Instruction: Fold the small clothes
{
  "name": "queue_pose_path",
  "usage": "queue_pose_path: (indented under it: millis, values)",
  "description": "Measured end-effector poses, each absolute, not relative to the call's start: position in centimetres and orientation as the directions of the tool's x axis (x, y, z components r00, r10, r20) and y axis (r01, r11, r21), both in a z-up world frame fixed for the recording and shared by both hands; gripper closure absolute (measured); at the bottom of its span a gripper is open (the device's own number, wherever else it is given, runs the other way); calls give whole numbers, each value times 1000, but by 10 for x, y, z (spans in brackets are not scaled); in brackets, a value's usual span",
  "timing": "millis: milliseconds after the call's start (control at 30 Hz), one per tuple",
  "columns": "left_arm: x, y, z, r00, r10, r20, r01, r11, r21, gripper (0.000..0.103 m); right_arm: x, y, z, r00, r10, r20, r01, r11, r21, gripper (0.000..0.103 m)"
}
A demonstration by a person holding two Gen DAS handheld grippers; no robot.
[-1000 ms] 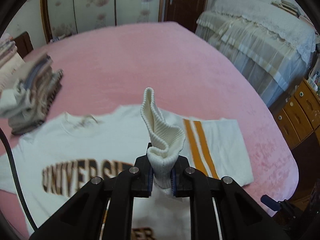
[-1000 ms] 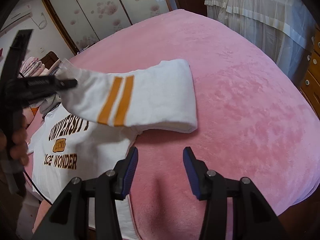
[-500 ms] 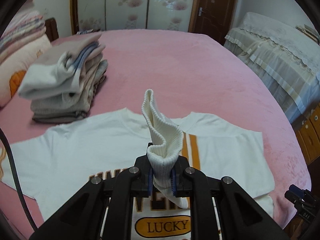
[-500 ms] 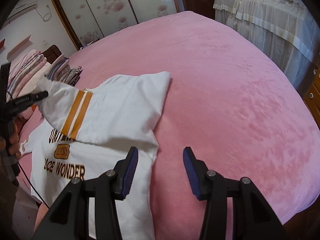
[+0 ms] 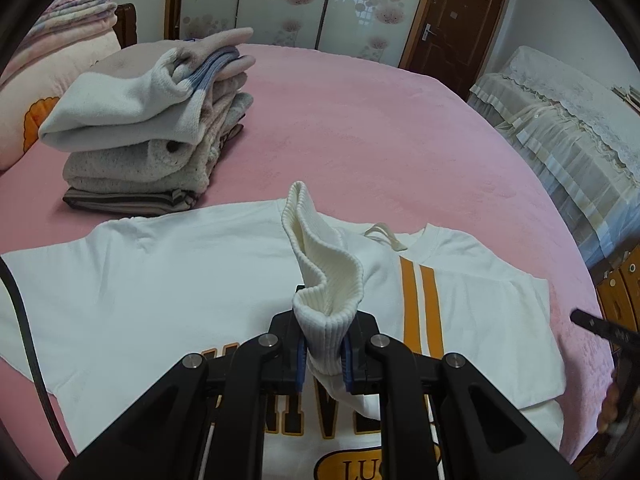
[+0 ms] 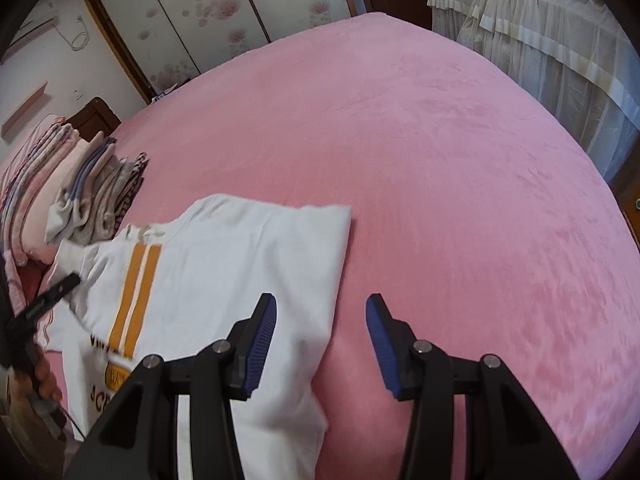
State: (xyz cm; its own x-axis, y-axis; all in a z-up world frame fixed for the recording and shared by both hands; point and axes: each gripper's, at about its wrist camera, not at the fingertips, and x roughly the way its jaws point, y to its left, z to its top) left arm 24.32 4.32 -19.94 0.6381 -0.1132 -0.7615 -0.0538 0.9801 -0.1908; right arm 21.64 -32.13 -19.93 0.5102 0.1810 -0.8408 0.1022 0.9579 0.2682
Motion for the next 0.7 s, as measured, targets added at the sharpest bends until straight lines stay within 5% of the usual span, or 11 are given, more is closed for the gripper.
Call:
queue_pose_path:
  millis: [267, 300, 333, 700]
  values:
    - [241, 43, -205, 633, -125, -764, -53, 978, -204, 92, 273, -337, -239, 419, 253, -872, 151, 928, 342, 57]
    - [241, 42, -204, 634, -127, -763, -53, 977, -207, 92, 276, -336, -241, 416, 249, -875, 145, 931, 334, 67]
    - [242, 42, -203, 637, -129, -760, -52, 976, -210, 92, 278, -334, -241, 413, 242, -878, 134, 937, 322, 99]
    - [243, 51, -233, 606, -110, -788, -87, 975, -203, 92, 290, -303, -244, 428, -4, -904, -5, 1000, -6, 100]
